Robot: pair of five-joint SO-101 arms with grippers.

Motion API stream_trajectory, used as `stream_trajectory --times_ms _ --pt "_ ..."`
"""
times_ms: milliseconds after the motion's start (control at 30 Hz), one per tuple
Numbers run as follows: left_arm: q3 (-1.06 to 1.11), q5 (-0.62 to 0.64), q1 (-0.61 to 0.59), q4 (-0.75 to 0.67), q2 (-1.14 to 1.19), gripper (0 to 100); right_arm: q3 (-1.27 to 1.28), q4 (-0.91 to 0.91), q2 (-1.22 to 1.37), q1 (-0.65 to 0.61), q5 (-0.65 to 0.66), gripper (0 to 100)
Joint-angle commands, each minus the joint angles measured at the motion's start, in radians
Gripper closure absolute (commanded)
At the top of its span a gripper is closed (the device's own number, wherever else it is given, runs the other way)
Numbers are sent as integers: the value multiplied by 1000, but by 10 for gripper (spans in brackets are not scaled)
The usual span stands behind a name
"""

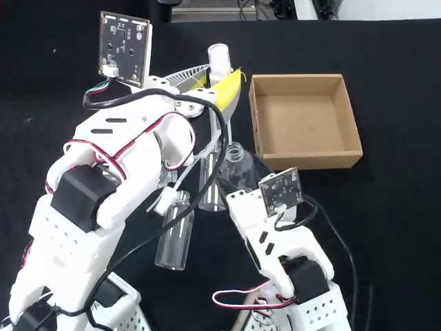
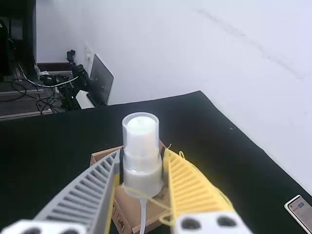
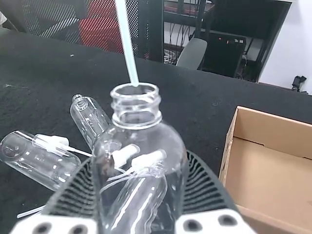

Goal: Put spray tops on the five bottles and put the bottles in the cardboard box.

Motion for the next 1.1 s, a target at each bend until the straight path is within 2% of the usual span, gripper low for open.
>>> stream_trajectory --times_ms 0,433,567,667,833,1000,1067 --pt "-10 6 21 -8 -37 953 -13 -34 -76 -3 0 987" --pt "-7 5 18 -6 -55 952 -13 -35 -76 -3 0 987" --pt "70 -14 10 -25 -55 952 -13 -35 -76 -3 0 987" --pt "160 -77 16 -78 -55 952 -13 -35 -76 -3 0 987" --pt "289 -92 19 -152 -64 951 -13 -35 -76 -3 0 987" --pt "337 -92 19 -150 -66 855 -13 -35 -76 -3 0 987" --pt "328 -92 13 -150 -66 853 -13 -35 -76 -3 0 987"
